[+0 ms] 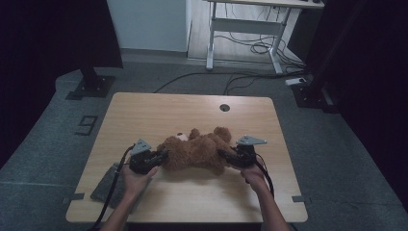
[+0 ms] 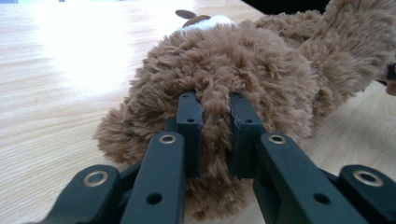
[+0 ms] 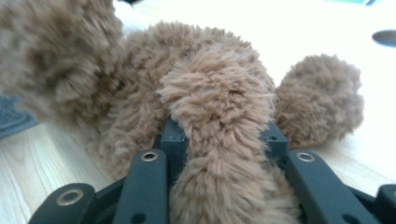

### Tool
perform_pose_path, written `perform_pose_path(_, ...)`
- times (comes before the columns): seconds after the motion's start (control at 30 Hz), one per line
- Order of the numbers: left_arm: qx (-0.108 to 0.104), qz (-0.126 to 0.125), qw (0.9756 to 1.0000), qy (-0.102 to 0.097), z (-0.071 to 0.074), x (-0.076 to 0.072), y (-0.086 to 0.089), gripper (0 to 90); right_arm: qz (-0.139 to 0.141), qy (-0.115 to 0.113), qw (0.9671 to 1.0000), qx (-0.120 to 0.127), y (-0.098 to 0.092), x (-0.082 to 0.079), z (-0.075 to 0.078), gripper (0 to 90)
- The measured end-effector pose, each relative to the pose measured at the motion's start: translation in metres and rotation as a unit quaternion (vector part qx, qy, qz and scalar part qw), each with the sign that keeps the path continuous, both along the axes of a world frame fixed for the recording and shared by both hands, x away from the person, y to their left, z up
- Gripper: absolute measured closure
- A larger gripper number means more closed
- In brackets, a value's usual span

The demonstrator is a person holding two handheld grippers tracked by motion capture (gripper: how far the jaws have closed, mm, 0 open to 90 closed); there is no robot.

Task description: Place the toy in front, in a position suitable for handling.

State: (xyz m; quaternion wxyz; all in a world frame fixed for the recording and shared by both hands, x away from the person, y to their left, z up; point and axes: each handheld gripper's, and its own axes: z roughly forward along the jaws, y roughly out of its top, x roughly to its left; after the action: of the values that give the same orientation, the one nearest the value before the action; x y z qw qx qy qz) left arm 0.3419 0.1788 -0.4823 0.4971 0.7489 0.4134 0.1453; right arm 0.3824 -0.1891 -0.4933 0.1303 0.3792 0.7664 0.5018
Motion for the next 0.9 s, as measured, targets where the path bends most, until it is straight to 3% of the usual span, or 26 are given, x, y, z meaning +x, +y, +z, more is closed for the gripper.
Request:
perform_pose_path(0.17, 0.008, -0.007, 0.9999, 0.000, 0.000, -0.003, -0.002, 77.3, 0.004, -0.030, 0.9996, 0.001, -0.005, -0.017, 0.006, 64.1)
perform_pose_path(0.37, 0.039, -0.018, 0.9991, 0.001, -0.005, -0.009, -0.011, 76.9, -0.002, -0.046, 0.9986, -0.026, -0.010, -0.036, -0.003, 63.0)
perform_pose_path(0.53, 0.053, -0.017, 0.9985, 0.001, -0.007, -0.010, -0.012, 74.7, -0.010, -0.042, 0.9991, -0.001, -0.013, -0.042, -0.011, 60.2)
perform_pose_path(0.67, 0.053, -0.010, 0.9985, 0.004, -0.002, -0.012, -0.005, 64.1, -0.018, -0.040, 0.9989, 0.015, -0.016, -0.043, -0.016, 58.1)
perform_pose_path(0.73, 0.060, -0.006, 0.9981, 0.011, 0.003, -0.015, -0.001, 52.0, -0.027, -0.036, 0.9988, 0.021, -0.016, -0.043, -0.017, 57.4)
perform_pose_path(0.83, 0.096, 0.009, 0.9951, 0.022, 0.007, -0.023, 0.007, 36.1, -0.036, -0.030, 0.9988, 0.016, -0.014, -0.043, -0.014, 57.1)
perform_pose_path(0.9, 0.108, 0.025, 0.9936, 0.020, 0.008, -0.031, 0.014, 30.7, -0.042, -0.028, 0.9985, 0.018, -0.013, -0.044, -0.015, 56.9)
